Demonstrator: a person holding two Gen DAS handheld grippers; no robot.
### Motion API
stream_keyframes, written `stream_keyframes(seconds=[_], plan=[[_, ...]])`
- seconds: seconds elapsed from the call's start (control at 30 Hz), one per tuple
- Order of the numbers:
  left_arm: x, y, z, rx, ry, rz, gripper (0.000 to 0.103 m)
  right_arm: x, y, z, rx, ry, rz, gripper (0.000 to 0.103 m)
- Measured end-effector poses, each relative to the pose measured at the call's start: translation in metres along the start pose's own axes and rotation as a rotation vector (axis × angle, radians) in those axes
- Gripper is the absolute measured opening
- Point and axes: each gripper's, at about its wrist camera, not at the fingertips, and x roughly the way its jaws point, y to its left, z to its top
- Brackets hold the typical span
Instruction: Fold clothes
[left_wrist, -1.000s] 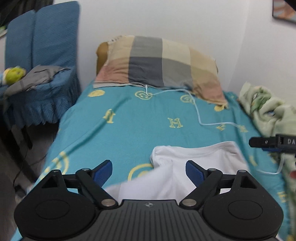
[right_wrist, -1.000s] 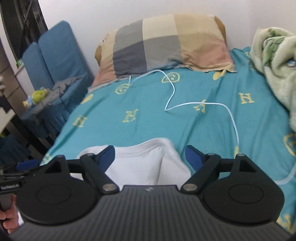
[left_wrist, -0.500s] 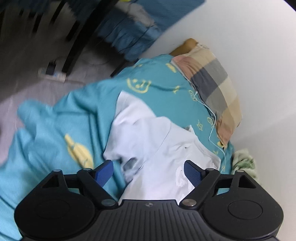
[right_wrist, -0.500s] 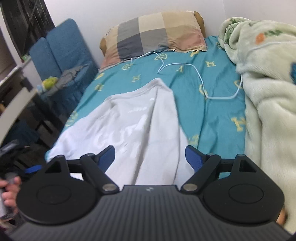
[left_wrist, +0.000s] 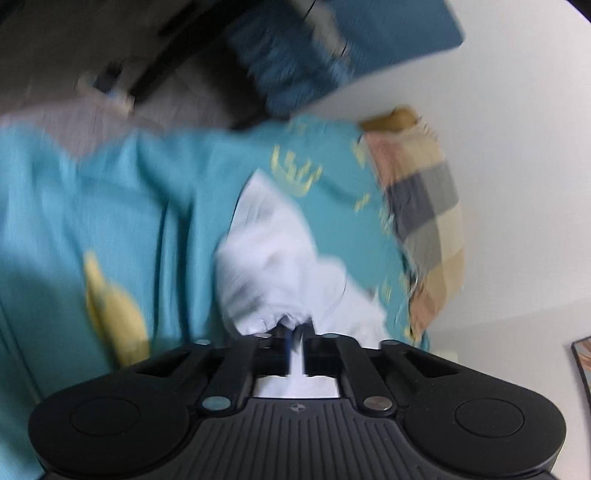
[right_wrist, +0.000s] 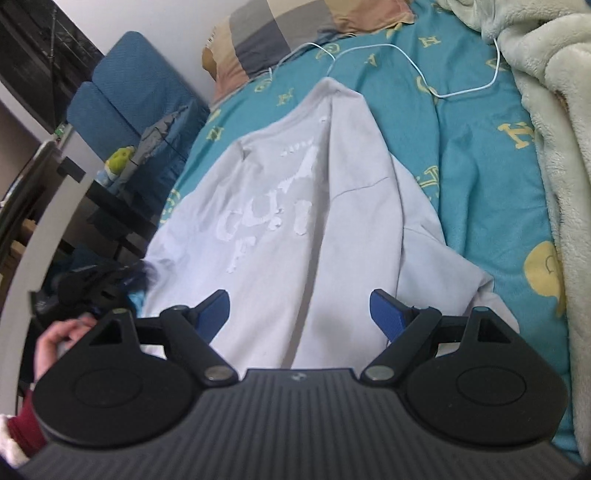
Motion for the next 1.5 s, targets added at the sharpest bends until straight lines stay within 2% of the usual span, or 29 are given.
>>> stream_keyframes(seconds=[0.07,0.13,0.27,0.33,0.43,0.5,0.57,0.67,0.77,0.87,1.03,1.1,1.2,1.3,1.33,1.37,1.43,1.5], plan=[[-0.012,-0.012,0.012,0.054,-0.087,-0.005,0.001,0.003,-0.005,0.003,0.015,-0.012,-0.018,0.084],[-0.019,-0.022,0.027,0.103,-0.139,0.02,0.001,0.003,-0.012,0.007,0.04,-0.029,-0.032,0.084],[-0.016,-0.029,0.049,0.303,-0.251,0.25,0.0,0.004,-0.026,0.016,0.091,-0.063,-0.06,0.084],[-0.013,-0.014,0.055,0.306,-0.231,0.28,0.0,0.004,-0.035,0.022,0.119,-0.069,-0.079,0.084],[-0.012,0.003,0.06,0.248,-0.111,0.261,0.002,0.004,-0.045,0.029,0.156,-0.072,-0.086,0.084],[-0.025,-0.001,0.053,0.282,-0.072,0.267,0.014,0.003,-0.048,0.032,0.166,-0.071,-0.082,0.084],[-0.045,-0.007,0.042,0.327,-0.033,0.26,0.039,0.001,-0.044,0.032,0.149,-0.071,-0.08,0.084],[-0.079,-0.014,0.015,0.318,0.063,0.239,0.05,-0.005,-0.038,0.031,0.13,-0.07,-0.066,0.084],[-0.112,-0.018,-0.027,0.391,0.228,0.264,0.055,-0.015,-0.033,0.027,0.108,-0.073,-0.044,0.084],[-0.135,-0.023,-0.074,0.499,0.393,0.347,0.057,-0.026,-0.032,0.023,0.099,-0.082,-0.029,0.084],[-0.156,-0.012,-0.134,0.491,0.6,0.479,0.059,-0.044,-0.036,0.021,0.101,-0.093,-0.008,0.084],[-0.155,-0.013,-0.15,0.507,0.656,0.532,0.057,-0.052,-0.041,0.023,0.118,-0.105,-0.001,0.084],[-0.156,-0.018,-0.165,0.552,0.678,0.587,0.059,-0.061,-0.052,0.029,0.151,-0.125,0.003,0.084],[-0.156,-0.022,-0.183,0.614,0.742,0.629,0.05,-0.064,-0.06,0.032,0.177,-0.132,-0.008,0.085],[-0.158,-0.025,-0.19,0.642,0.774,0.625,0.034,-0.063,-0.062,0.032,0.185,-0.131,-0.004,0.085],[-0.161,-0.027,-0.193,0.661,0.789,0.625,0.014,-0.062,-0.063,0.032,0.19,-0.13,0.001,0.085],[-0.169,-0.033,-0.199,0.699,0.813,0.626,0.006,-0.06,-0.064,0.032,0.19,-0.125,0.005,0.085],[-0.181,-0.042,-0.199,0.744,0.809,0.626,0.004,-0.058,-0.064,0.032,0.188,-0.118,0.006,0.084]])
